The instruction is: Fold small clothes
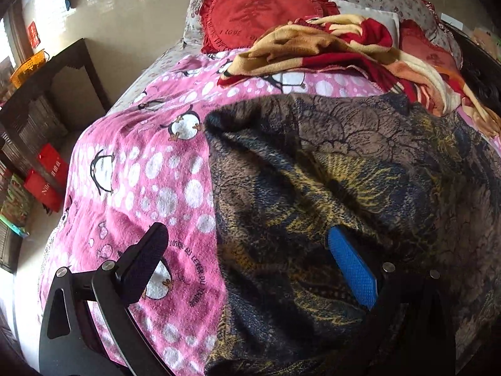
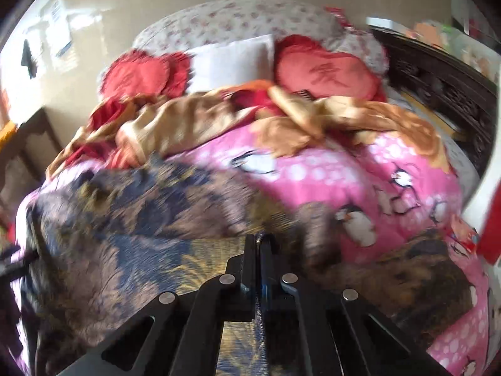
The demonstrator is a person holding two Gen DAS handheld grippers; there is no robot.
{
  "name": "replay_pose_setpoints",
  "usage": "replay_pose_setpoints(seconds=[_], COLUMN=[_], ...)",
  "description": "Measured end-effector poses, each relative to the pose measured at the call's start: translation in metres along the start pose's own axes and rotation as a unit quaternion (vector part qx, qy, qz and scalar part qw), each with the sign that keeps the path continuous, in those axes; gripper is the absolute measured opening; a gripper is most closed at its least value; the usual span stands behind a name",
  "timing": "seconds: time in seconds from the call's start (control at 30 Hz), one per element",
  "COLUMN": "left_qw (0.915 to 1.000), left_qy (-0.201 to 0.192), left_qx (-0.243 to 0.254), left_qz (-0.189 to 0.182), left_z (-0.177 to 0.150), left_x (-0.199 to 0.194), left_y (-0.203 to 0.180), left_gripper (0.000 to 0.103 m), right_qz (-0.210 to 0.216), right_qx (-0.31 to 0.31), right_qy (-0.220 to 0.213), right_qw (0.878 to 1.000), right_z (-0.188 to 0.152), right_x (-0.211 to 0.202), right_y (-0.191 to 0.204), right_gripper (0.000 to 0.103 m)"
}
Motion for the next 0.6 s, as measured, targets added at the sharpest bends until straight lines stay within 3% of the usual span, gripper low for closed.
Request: replay_pose_setpoints(seconds=[0.07, 0.23, 0.3, 0.4, 0.47, 0.5, 0.6], left_qw=[0.9998, 0.9995, 0.9998, 1.0, 0.9999, 0.9999, 1.0], left_qy=[0.018, 0.019, 0.013, -0.005, -0.015, -0.015, -0.001], left_qx=[-0.012, -0.025, -0.013, -0.003, -0.002, 0.001, 0.006], left_qz=[-0.004, -0.005, -0.001, 0.0, -0.003, -0.004, -0.002], left_z=[-0.008, -0.01, -0.007, 0.001, 0.005, 0.006, 0.002], left_x=[0.009, 0.008, 0.003, -0.007, -0.012, -0.012, -0.01], left_y=[0.001, 0.006, 0.007, 0.004, 0.0, -0.002, -0.01], left_gripper=[0.103, 0.103, 0.103, 0.103, 0.103, 0.103, 0.103], right_qz=[-0.013, -0.027, -0.029, 0.015, 0.038, 0.043, 0.033], right_qx=[0.028, 0.044, 0.056, 0.067, 0.049, 0.041, 0.021], right_qy=[0.011, 0.016, 0.015, 0.007, 0.012, 0.014, 0.039], right_qw=[0.999, 0.999, 0.998, 0.998, 0.998, 0.998, 0.998], right_z=[-0.004, -0.008, -0.007, -0.007, -0.014, -0.019, -0.042], right_x=[0.01, 0.004, -0.009, -0.029, -0.038, -0.04, -0.029], right_y=[-0.016, -0.023, -0.022, -0.006, 0.011, 0.017, 0.023], right_gripper=[0.001, 0.002, 0.006, 0.012, 0.029, 0.033, 0.034])
Point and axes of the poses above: each gripper's, at about its wrist camera, not at the fingertips, and x roughly the way its jaws point, y to its left, z to its top, the point moved 9 cm from there along x, roughly the way its jaws point, and after that the axes turned 15 degrees about -y, right-handed, at the moved point
